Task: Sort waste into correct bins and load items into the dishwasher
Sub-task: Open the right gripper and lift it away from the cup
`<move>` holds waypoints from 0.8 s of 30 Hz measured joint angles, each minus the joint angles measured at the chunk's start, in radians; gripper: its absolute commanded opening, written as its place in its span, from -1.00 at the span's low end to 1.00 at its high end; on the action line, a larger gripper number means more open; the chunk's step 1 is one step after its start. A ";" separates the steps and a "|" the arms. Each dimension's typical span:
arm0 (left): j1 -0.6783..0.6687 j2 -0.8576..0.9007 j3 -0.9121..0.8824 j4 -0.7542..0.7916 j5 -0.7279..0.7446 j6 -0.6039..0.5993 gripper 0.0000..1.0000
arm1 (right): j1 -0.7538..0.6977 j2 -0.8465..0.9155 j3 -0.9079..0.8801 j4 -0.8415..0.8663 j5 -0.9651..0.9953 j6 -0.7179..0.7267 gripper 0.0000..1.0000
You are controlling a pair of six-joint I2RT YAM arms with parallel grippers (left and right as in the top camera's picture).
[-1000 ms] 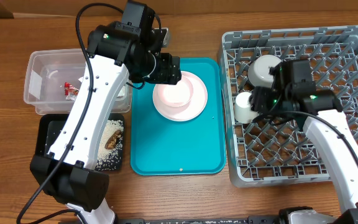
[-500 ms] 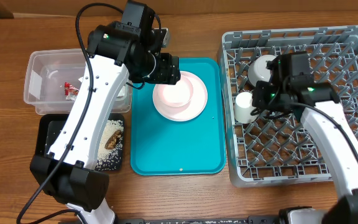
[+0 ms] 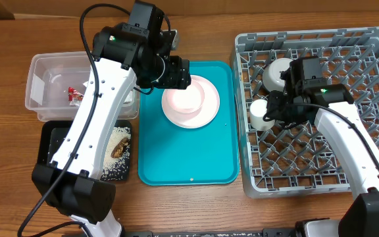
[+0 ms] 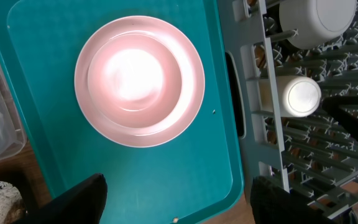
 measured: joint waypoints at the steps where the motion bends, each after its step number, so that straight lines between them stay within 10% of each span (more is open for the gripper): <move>1: 0.000 0.000 0.000 0.000 0.000 0.000 0.51 | 0.000 0.000 0.002 -0.006 0.000 0.000 -0.81; 24: 0.000 0.000 0.000 0.000 0.000 -0.003 0.51 | 0.000 -0.026 0.000 0.037 -0.079 0.000 -0.82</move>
